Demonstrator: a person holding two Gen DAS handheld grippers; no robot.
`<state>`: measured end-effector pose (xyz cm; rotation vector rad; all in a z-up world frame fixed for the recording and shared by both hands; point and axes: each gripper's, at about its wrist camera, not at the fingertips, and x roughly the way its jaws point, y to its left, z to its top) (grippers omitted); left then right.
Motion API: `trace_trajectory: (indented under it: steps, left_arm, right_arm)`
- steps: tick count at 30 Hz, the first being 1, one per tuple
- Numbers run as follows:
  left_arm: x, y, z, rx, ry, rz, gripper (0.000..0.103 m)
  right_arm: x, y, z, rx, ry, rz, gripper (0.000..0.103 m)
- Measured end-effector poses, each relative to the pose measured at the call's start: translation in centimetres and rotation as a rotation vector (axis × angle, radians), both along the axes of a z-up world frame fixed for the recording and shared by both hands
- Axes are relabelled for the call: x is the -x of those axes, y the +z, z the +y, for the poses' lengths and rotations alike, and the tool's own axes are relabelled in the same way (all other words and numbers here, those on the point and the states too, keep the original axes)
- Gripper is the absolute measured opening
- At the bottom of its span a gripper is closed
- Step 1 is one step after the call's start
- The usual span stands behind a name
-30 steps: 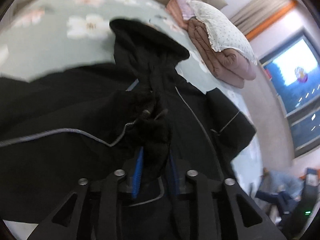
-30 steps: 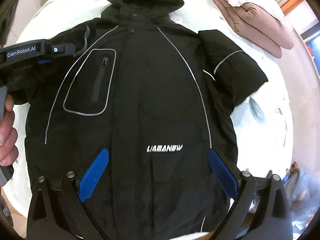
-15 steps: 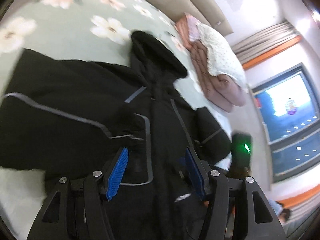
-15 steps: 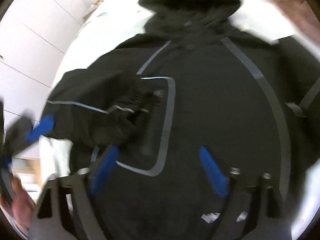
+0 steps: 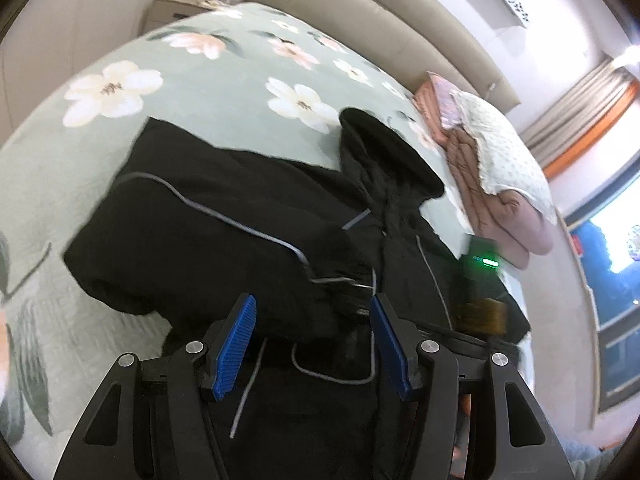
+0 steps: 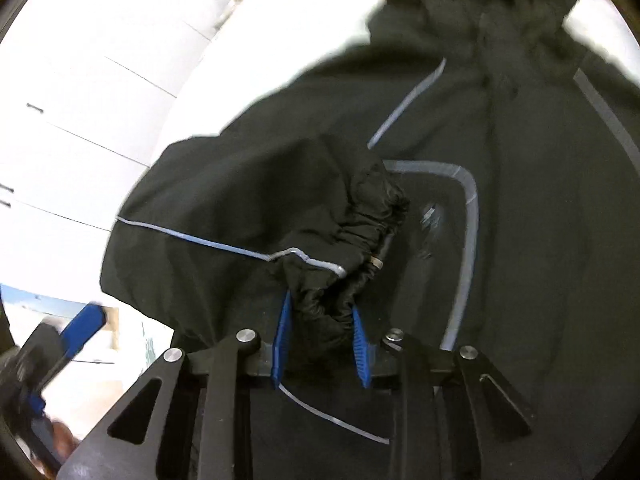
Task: Fold large clothes
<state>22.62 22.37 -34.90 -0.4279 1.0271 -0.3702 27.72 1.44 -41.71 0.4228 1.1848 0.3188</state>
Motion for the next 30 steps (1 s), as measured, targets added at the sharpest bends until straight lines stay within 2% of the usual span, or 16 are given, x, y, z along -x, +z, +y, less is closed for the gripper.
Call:
trace_trajectory:
  steps: [5, 9, 11, 12, 15, 17, 19, 21, 24, 25, 26, 27, 28, 30]
  left_arm:
    - [-1.6, 1.3, -2.6, -0.043, -0.014, -0.046, 0.060]
    - [-3.3, 0.2, -6.4, -0.070, -0.079, -0.050, 0.060]
    - [-3.9, -1.1, -8.7, -0.090, -0.125, -0.034, 0.060]
    - [-4.3, -2.3, -10.1, -0.111, -0.151, -0.017, 0.060]
    - [-4.9, -5.8, -12.7, -0.138, -0.205, 0.053, 0.060]
    - [-5.2, -9.0, -13.9, -0.189, -0.218, 0.132, 0.060]
    - [-5.1, -10.3, -14.1, -0.216, -0.216, 0.126, 0.060]
    - [-5.2, -10.2, -14.1, -0.225, -0.223, 0.116, 0.060]
    - [-5.4, -10.1, -14.0, -0.233, -0.237, 0.122, 0.060]
    - [-5.4, -10.2, -14.2, -0.237, -0.240, 0.123, 0.060]
    - [-5.3, -10.1, -14.2, -0.241, -0.244, 0.121, 0.060]
    - [-5.3, -10.1, -14.4, -0.250, -0.246, 0.119, 0.060]
    - [-5.4, -10.0, -14.7, -0.258, -0.246, 0.117, 0.060]
    - [-5.4, -9.9, -15.1, -0.280, -0.243, 0.109, 0.060]
  right_arm:
    - [2.3, 6.0, -5.9, 0.156, -0.023, -0.130, 0.030]
    - [4.1, 9.0, -13.4, 0.362, -0.092, -0.169, 0.030]
    - [4.7, 8.1, -16.7, 0.465, -0.135, -0.145, 0.030]
    - [5.0, 7.4, -18.3, 0.478, -0.153, -0.118, 0.030]
    - [5.3, 3.3, -21.5, 0.434, -0.181, 0.009, 0.030]
    - [5.4, 0.9, -22.0, 0.437, -0.178, 0.065, 0.030]
    - [5.5, -0.7, -22.4, 0.463, -0.177, 0.113, 0.031]
    - [5.5, -0.7, -22.7, 0.460, -0.184, 0.112, 0.034]
    - [5.7, 1.7, -23.0, 0.456, -0.182, 0.096, 0.038]
    - [5.8, 2.8, -22.7, 0.463, -0.183, 0.062, 0.043]
    - [5.7, 4.1, -22.6, 0.467, -0.186, 0.020, 0.056]
    - [6.2, 5.1, -22.3, 0.465, -0.189, -0.015, 0.064]
    - [6.3, 6.6, -21.7, 0.453, -0.187, -0.073, 0.076]
    - [5.7, 8.2, -20.0, 0.434, -0.160, -0.142, 0.079]
